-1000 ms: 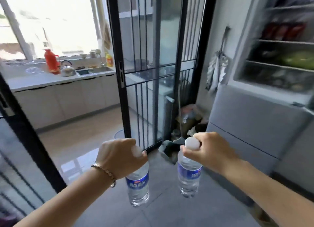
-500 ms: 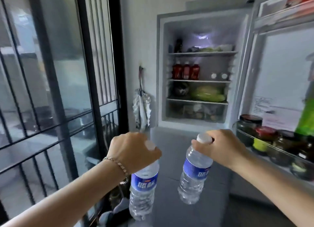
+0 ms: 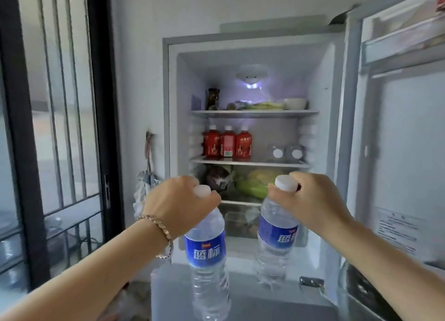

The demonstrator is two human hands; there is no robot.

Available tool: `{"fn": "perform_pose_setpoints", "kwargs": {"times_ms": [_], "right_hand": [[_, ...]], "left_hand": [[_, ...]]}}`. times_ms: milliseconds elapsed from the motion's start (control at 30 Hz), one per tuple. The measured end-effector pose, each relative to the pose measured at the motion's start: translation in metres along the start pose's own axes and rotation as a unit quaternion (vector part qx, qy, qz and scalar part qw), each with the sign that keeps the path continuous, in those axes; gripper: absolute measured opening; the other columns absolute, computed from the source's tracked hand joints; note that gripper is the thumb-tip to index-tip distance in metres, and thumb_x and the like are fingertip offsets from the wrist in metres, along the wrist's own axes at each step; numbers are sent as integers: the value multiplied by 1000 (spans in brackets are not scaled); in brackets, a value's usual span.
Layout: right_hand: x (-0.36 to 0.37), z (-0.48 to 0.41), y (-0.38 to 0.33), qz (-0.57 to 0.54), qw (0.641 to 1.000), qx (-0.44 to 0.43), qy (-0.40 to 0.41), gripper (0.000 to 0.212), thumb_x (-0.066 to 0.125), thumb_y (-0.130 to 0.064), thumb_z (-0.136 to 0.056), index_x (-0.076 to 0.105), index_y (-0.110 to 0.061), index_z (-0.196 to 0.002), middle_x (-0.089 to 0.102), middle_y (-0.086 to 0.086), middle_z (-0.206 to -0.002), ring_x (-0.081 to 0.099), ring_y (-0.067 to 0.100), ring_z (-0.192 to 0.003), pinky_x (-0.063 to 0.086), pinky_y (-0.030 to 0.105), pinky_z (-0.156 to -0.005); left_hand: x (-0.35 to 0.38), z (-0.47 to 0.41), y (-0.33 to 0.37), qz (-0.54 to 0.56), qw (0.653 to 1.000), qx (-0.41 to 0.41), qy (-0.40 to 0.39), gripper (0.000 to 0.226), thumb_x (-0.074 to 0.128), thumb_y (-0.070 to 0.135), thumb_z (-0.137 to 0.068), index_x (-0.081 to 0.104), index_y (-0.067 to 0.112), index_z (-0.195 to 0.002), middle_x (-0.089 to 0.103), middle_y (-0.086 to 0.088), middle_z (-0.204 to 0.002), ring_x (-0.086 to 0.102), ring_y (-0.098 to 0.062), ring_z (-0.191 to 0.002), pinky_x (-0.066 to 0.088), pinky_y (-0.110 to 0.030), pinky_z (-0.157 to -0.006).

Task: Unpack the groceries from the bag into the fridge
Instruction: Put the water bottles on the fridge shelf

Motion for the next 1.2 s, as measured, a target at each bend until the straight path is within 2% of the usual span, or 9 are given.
{"fn": "perform_pose_setpoints", "kwargs": {"times_ms": [200,300,500,633,833,933,1000,1067,1200], "right_hand": [[6,-98,34,4,983,-43,180,43,69,-44,-75,54,-6,-61,51,3,-52,41,21,-54,26,31,-50],[3,-132,41,-54,948,-99,297,32,63,-44,-75,46,-20,-61,39,-16,-49,39,7,-54,27,18,-50],[33,-178,61,-35,897,-199,393,35,57,-34,-78,36,-15,-58,27,-4,-48,27,11,-54,27,13,-49],[75,-207,79,70,884,-275,372,48,56,-37,-78,44,0,-51,36,5,-49,30,18,-49,20,17,-49],[142,-227,122,264,878,-294,271,45,55,-41,-79,49,-7,-50,46,8,-47,45,25,-37,33,22,-42],[167,-236,139,337,900,-198,190,37,53,-48,-73,58,-13,-62,58,3,-57,58,24,-48,40,26,-44],[183,-250,143,378,916,-90,102,39,56,-51,-72,63,-15,-86,68,1,-83,66,24,-77,46,31,-56],[195,-266,146,395,918,26,13,43,59,-47,-77,53,-18,-109,61,-1,-111,54,22,-109,46,35,-77],[203,-294,141,219,969,89,-79,43,65,-42,-77,46,-27,-114,46,-5,-114,40,20,-117,37,33,-90]], "left_hand": [[46,-91,-2,38,998,2,44,38,56,43,-73,41,16,-52,42,4,-47,41,-15,-47,32,-20,-48],[63,-129,-7,44,997,5,62,40,53,47,-72,39,16,-51,40,5,-45,39,-14,-45,30,-20,-46],[95,-191,-21,79,994,43,66,40,57,42,-70,37,15,-48,42,3,-46,39,-16,-47,29,-22,-48],[114,-225,-42,93,992,65,53,39,56,43,-68,42,12,-50,45,2,-47,41,-17,-48,29,-22,-47],[136,-255,-56,88,986,135,43,49,49,57,-63,43,10,-52,49,1,-48,45,-13,-49,31,-23,-47],[146,-267,-62,110,983,145,33,43,55,48,-64,40,12,-47,45,1,-44,42,-12,-46,28,-22,-46],[151,-273,-65,126,981,143,30,43,59,46,-66,40,13,-47,45,1,-44,43,-12,-45,28,-22,-45],[154,-277,-66,140,980,142,28,44,59,48,-67,40,14,-47,49,5,-46,43,-12,-44,26,-21,-44],[160,-282,-70,152,981,122,20,48,53,59,-63,47,13,-51,52,3,-47,48,-11,-45,28,-20,-44]]}}
Point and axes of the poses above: each hand's wrist, its own z-axis away from the middle knuckle, its own x-axis out of the palm, y = z × x, the point moved 4 cm from there along -z, towards the middle knuckle
